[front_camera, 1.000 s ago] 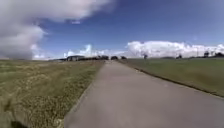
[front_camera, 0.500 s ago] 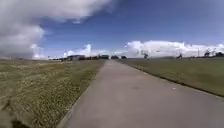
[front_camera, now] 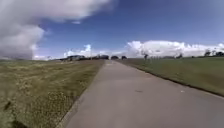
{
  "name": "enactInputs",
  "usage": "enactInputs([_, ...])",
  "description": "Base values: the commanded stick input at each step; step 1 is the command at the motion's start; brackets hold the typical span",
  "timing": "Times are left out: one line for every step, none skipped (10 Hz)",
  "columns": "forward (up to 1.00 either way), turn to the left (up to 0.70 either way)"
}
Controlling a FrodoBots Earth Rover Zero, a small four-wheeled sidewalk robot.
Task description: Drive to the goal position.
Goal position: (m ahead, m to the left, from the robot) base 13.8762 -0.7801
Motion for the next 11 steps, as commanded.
enactInputs([0.7,0.0])
enactInputs([0.7,0.0])
enactInputs([0.7,0.0])
enactInputs([0.7,0.0])
enactInputs([0.7,0.0])
enactInputs([0.7,0.0])
enactInputs([0.7,0.0])
enactInputs([0.7,0.0])
enactInputs([0.7,0.0])
enactInputs([0.7,0.0])
enactInputs([0.7,0.0])
